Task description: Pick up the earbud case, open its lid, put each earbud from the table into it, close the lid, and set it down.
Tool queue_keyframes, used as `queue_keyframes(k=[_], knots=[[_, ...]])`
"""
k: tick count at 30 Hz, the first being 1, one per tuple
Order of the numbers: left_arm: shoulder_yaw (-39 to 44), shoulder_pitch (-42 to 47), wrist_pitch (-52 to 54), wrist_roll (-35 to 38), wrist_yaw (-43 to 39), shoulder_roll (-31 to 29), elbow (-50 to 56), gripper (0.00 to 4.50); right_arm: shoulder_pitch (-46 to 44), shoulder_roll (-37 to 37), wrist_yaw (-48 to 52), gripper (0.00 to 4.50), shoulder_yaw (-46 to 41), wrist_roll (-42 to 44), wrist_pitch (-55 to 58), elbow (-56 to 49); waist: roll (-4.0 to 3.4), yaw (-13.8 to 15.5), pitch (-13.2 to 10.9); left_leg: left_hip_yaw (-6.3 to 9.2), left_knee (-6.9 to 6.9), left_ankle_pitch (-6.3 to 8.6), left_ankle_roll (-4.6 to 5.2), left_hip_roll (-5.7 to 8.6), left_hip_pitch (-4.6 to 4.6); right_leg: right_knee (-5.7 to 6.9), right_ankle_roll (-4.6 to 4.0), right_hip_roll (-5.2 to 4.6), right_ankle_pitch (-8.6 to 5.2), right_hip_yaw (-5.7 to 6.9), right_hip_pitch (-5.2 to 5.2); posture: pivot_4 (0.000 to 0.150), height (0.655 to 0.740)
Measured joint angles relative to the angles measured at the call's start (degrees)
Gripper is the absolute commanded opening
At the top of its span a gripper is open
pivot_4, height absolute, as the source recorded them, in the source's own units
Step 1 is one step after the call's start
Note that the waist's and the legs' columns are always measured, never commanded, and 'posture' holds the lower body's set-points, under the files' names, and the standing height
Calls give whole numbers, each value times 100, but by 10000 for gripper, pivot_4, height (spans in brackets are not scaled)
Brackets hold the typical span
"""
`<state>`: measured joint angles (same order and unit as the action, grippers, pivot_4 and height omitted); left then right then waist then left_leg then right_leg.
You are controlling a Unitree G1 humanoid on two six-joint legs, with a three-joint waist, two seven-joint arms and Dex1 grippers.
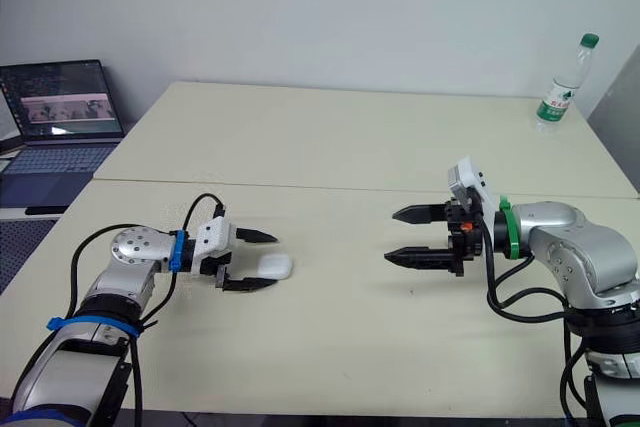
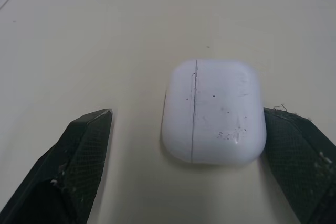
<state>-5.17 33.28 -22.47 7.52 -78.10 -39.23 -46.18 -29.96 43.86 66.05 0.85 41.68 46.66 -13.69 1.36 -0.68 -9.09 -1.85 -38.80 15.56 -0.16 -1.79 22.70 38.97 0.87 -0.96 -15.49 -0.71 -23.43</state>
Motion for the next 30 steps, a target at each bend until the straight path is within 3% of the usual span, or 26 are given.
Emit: queue_keyframes(k=[8, 14, 20, 23, 30], knots=[[592, -1459, 1349, 198, 1078, -325, 2070, 44793, -128, -239, 17, 45000, 114, -42, -129, 223, -1, -92, 0, 2, 3, 0, 1, 0, 6, 0, -1, -11, 0, 3, -1, 1500, 7400], [864, -2064, 2182, 204, 2101, -236, 3013, 44793, -213, -379, 26, 45000, 238, -158, -238, 353, -1, -90, 0, 3, 2, 0, 1, 2, 2, 1, -1, -15, 1, 4, 1, 1500, 7400], [1385, -2818, 3655, 569, 3067, -77, 4274, 44793, -209, -391, 19, 45000, 238, -172, -248, 362, -1, -97, -2, 4, 4, 0, 0, 0, 6, -1, -1, -16, 1, 6, -2, 1500, 7400], [1691, -3215, 4375, 876, 3400, 20, 5112, 38763, -182, -450, -4, 45000, 229, -170, -260, 349, 0, -96, -3, 6, 4, 1, 0, 1, 8, -2, -1, -18, 1, 6, -1, 1500, 7400], [2037, -3797, 5218, 1257, 4126, 457, 6348, 17136, -32, -625, -107, 45000, 225, -173, -324, 321, 1, -89, -3, 5, 3, 0, 0, 5, 4, -3, -1, -21, 1, 4, 2, 1500, 7400]])
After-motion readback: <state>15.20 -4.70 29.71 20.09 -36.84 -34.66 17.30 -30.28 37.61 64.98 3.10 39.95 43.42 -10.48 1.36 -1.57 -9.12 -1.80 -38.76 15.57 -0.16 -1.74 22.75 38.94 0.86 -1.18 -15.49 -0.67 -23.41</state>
